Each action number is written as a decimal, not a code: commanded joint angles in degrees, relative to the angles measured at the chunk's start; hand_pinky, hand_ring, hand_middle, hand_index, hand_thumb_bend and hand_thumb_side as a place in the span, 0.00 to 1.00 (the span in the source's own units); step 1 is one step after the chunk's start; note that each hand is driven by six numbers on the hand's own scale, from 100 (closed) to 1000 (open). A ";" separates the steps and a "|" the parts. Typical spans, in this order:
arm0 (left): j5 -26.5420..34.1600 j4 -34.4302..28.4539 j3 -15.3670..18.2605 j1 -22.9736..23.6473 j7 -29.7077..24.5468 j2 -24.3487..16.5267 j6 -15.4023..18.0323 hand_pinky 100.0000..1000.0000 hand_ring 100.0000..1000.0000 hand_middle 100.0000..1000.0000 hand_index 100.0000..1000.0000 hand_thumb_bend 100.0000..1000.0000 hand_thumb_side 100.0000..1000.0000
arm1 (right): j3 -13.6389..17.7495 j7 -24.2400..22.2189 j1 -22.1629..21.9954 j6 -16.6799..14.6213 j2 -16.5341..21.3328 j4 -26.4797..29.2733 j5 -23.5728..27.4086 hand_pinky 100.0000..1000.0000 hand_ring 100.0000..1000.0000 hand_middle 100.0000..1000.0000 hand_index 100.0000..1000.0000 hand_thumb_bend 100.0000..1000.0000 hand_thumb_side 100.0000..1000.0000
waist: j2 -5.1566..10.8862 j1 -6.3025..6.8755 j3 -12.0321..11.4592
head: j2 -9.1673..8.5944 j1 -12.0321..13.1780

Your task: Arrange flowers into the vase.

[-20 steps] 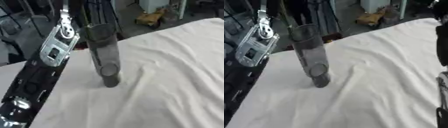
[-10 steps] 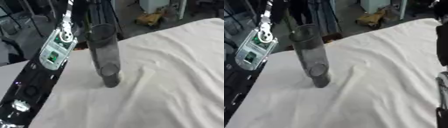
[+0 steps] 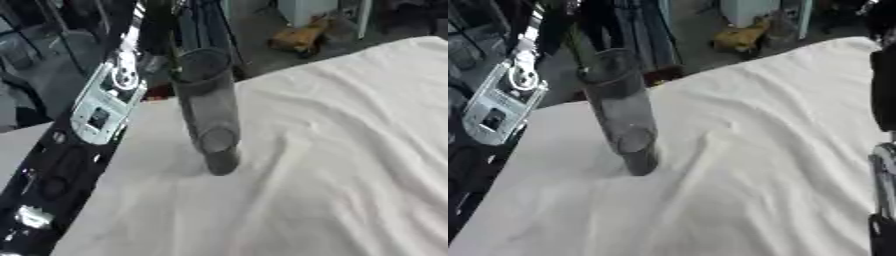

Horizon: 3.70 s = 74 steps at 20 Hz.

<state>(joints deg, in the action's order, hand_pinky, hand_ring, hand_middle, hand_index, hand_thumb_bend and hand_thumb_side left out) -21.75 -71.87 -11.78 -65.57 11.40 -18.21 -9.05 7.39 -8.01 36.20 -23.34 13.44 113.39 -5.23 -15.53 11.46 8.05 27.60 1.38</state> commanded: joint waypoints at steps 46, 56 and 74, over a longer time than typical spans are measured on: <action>-3.87 -3.46 -0.49 0.73 -7.68 -3.00 1.87 0.78 0.97 1.00 1.00 0.40 1.00 | 0.40 1.78 0.66 -0.07 0.14 1.20 -0.24 0.76 0.81 0.73 0.91 0.01 1.00 | 0.91 -0.85 0.31 | -2.08 0.16; -4.92 -4.36 -0.75 1.62 -8.24 -3.91 1.79 0.80 0.97 1.00 1.00 0.46 1.00 | 0.40 2.00 0.71 0.20 0.05 1.20 0.24 0.76 0.80 0.73 0.90 0.01 1.00 | 0.91 -0.96 0.12 | -2.16 0.08; -7.65 -5.48 -2.22 3.37 -15.65 -6.31 1.67 0.85 1.00 1.00 1.00 0.55 1.00 | 0.43 2.46 0.67 0.19 -0.04 1.20 0.15 0.76 0.80 0.73 0.90 0.00 1.00 | 1.03 -1.05 -0.20 | -2.22 -0.11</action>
<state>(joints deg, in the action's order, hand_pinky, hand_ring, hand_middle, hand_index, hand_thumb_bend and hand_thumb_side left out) -28.85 -76.39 -14.26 -61.32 -3.29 -22.46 -7.47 7.74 -5.81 36.07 -23.17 13.31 113.39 -5.14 -15.59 11.16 8.02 26.11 1.37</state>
